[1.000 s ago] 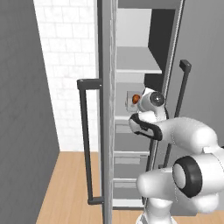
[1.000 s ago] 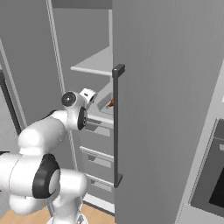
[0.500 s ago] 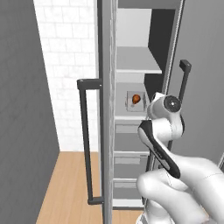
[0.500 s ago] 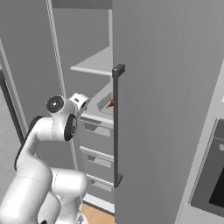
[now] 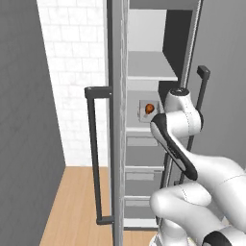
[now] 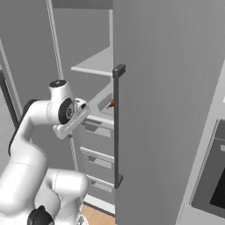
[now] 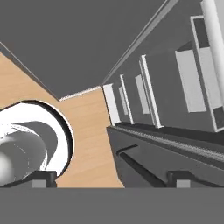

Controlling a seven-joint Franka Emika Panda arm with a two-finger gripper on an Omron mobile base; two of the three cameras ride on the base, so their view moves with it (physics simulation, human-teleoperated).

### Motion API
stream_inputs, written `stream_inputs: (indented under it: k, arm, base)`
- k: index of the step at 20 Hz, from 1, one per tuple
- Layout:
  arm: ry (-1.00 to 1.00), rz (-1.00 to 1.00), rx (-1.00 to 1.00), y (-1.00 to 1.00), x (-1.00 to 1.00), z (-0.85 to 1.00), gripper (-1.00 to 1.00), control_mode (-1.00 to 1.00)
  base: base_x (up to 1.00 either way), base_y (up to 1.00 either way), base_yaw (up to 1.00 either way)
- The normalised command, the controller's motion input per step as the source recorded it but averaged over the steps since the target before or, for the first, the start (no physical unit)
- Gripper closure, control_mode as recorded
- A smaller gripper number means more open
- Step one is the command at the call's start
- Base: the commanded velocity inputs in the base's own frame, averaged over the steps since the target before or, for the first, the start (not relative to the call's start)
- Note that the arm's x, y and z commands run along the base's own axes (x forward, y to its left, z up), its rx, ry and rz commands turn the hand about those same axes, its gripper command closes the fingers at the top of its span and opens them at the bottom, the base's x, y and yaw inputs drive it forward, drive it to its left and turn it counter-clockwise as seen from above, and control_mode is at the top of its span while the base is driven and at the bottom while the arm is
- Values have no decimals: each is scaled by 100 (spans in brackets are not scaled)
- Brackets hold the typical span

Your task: Take the meat container that has the chicken drumstick and place it on the second highest rack of the freezer. Then take the vegetable container that has the corn and tomato and place it on the highest rack of the freezer.

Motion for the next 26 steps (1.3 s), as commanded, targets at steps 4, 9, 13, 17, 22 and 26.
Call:
stream_inputs:
  k: [4,9,13,17,22,26]
  arm:
    - [-3,-7,-3,-35,-100,-8,-100,-100]
    - [-19,0,0,-6,-100,-1,-100,-100]
    - [-11,2,0,6,-61,-2,-100,-100]
    - [-29,0,3,25,7,-4,-100,-100]
    - [-11,0,4,0,6,0,-100,-100]
    - [0,0,0,0,0,0,-100,-100]
  base:
    - [0,0,0]
    - [0,0,0]
    - [0,0,0]
    - [0,0,0]
    - [0,0,0]
    - [0,0,0]
